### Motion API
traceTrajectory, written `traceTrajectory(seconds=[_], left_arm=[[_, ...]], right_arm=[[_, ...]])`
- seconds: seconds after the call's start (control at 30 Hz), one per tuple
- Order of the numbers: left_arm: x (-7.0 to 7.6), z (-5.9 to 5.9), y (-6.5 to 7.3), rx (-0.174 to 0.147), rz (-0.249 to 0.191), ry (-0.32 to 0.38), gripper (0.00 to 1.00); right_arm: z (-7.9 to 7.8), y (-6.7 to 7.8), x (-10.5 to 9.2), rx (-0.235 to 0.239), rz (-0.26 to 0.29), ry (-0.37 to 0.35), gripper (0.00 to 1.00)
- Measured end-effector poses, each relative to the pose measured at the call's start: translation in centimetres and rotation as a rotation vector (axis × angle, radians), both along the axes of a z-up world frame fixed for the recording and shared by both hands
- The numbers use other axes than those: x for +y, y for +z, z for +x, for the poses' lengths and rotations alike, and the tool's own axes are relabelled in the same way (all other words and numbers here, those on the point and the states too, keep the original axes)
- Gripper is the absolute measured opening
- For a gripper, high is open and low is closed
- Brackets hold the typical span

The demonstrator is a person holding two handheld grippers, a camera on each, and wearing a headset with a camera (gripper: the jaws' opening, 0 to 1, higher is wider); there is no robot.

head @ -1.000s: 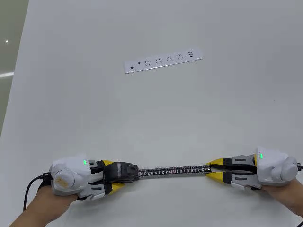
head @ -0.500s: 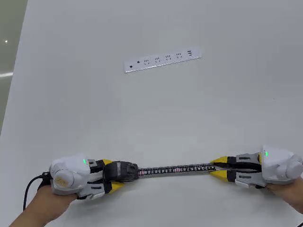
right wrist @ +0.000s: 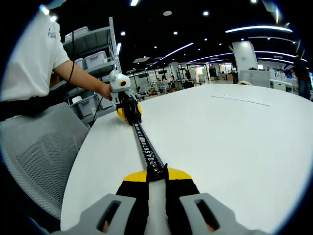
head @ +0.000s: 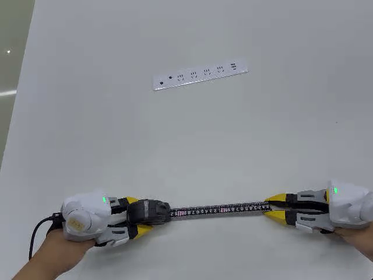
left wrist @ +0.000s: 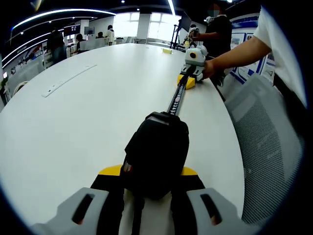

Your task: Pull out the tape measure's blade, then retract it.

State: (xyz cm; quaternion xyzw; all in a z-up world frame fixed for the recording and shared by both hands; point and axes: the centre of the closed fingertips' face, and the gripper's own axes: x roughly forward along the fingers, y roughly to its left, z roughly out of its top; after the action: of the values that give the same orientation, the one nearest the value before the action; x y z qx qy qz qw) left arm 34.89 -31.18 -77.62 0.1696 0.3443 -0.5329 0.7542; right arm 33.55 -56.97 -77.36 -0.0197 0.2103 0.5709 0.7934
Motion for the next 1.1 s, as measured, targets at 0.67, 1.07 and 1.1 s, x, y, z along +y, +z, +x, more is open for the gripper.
traceTrajectory(seconds=[0.67, 1.07, 1.1], left_arm=[[0.0, 0.0, 0.0, 0.002, 0.002, 0.000, 0.33], [0.0, 0.0, -0.1, 0.006, -0.001, 0.004, 0.33], [0.0, 0.0, -0.1, 0.006, 0.001, 0.003, 0.33]], right_arm=[[-0.1, 0.2, -1.8, 0.003, -0.004, -0.023, 0.10], [-0.1, 0.4, -1.6, 0.014, 0.003, -0.034, 0.11], [0.0, 0.4, -1.7, 0.016, 0.004, -0.036, 0.11]])
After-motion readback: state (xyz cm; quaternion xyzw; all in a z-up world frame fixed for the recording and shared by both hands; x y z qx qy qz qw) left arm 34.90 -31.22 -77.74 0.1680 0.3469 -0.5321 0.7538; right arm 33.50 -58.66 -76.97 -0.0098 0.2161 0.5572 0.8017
